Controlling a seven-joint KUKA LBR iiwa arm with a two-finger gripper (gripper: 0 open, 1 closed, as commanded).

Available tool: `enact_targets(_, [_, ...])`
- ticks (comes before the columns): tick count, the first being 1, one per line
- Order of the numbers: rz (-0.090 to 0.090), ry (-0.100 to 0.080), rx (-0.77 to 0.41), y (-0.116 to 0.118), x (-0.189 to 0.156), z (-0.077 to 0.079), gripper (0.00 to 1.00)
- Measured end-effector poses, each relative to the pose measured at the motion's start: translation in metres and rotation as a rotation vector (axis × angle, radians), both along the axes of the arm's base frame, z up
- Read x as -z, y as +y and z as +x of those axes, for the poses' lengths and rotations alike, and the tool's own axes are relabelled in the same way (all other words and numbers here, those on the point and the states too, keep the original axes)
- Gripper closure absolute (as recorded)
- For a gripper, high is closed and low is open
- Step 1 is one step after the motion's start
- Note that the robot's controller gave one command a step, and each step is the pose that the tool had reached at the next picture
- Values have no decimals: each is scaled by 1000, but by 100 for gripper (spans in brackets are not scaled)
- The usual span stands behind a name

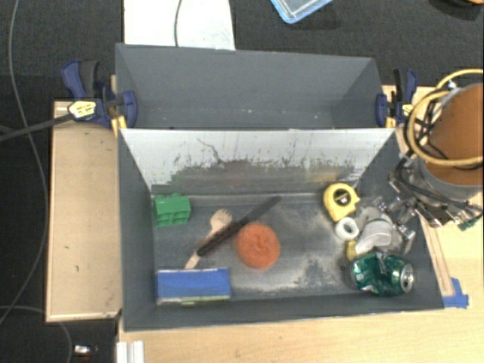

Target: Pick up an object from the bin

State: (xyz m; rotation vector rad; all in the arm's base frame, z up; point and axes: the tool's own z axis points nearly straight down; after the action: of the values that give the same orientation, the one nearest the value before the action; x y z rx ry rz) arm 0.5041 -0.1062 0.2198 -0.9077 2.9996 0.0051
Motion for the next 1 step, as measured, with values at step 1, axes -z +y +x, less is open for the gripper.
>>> enact_targets(1, [-2, -10, 0, 0, -6, 3, 100])
